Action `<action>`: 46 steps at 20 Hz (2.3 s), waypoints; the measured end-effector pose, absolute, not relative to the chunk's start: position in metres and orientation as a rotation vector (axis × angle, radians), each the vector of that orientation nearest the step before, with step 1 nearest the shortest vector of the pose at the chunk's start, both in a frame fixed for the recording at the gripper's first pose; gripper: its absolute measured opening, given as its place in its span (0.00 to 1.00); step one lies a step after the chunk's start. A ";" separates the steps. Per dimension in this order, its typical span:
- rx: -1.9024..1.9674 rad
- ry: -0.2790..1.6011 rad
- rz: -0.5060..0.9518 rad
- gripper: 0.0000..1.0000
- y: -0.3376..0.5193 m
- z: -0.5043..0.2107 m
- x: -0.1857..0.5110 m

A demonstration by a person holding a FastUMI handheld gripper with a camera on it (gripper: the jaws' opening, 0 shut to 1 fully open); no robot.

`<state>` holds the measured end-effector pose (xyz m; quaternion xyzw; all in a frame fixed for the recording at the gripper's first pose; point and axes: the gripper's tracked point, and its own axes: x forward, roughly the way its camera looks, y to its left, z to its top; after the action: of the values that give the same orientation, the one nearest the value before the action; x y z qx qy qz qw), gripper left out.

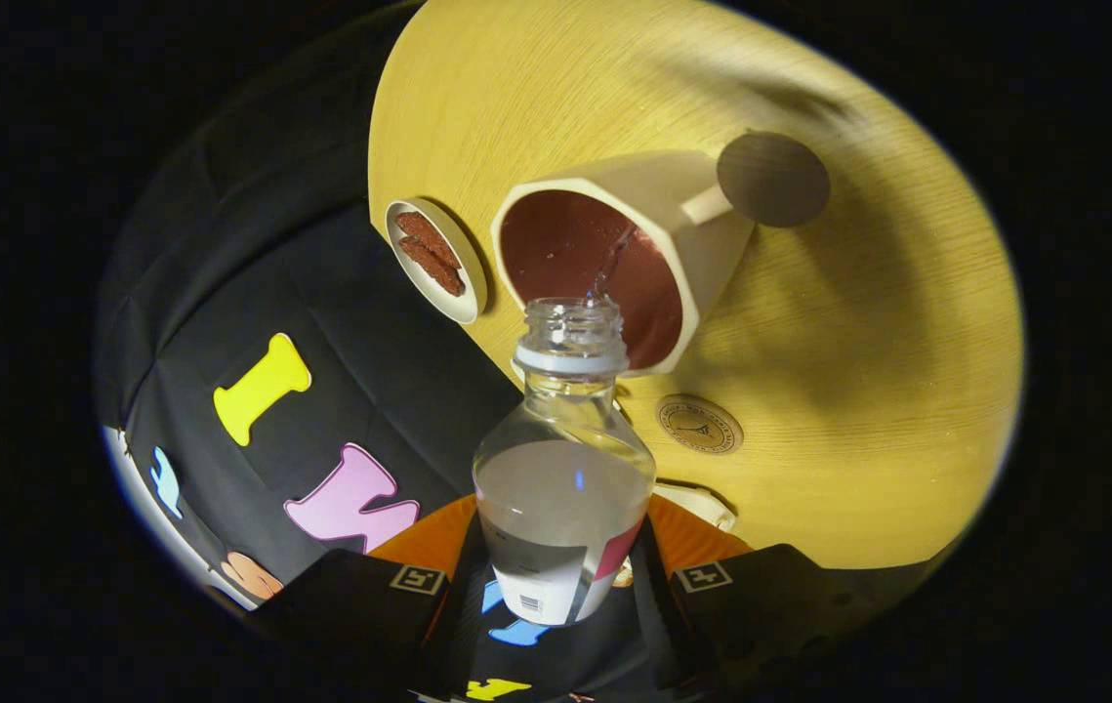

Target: Take the bottle from table, then pour the juice into the cup, finally place the bottle on the coaster

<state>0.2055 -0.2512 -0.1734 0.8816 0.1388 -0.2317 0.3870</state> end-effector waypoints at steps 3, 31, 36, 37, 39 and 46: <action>2.284 0.341 -0.589 0.70 -0.255 -0.168 0.206; 2.631 0.224 -0.531 0.70 -0.266 -0.101 0.227; 2.639 0.194 -0.529 0.70 -0.269 -0.094 0.226; 2.635 0.194 -0.529 0.70 -0.269 -0.094 0.225; 2.635 0.192 -0.528 0.70 -0.271 -0.092 0.224; 2.632 0.191 -0.521 0.70 -0.269 -0.084 0.221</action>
<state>0.2210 -0.2694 -0.0843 0.9536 0.0692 -0.1889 0.2238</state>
